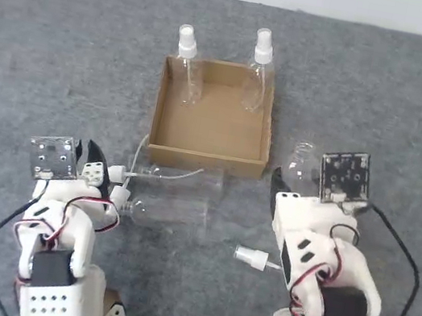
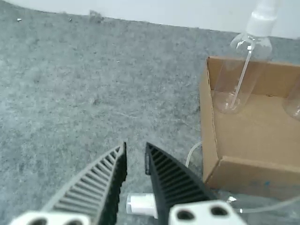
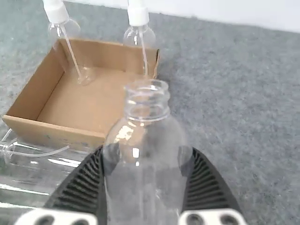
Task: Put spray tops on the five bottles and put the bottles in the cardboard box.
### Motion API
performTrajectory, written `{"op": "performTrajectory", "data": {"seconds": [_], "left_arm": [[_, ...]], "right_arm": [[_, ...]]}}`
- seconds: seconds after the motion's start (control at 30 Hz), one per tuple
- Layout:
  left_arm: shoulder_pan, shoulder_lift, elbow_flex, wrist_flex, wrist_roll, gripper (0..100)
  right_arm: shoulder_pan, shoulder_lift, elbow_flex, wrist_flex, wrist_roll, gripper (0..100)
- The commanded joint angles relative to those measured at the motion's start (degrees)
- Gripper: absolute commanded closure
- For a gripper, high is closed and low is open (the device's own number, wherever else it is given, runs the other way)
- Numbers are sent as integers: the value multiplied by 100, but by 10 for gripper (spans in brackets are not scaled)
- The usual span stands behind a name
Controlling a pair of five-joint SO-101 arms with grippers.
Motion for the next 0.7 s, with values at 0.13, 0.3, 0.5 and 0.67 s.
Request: {"op": "performTrajectory", "data": {"seconds": [0.13,0.3,0.5,0.67], "left_arm": [[-18,-97,-980,457,-26,900],[26,-88,-1411,967,-325,898],[-9,-62,-1745,1433,-782,898],[18,791,-2220,1635,-1152,897]], "right_arm": [[84,-752,659,-664,-70,961],[84,-1068,958,-848,-70,961],[84,-1481,1178,-848,-62,961],[84,-1780,1319,-848,-62,961]]}}
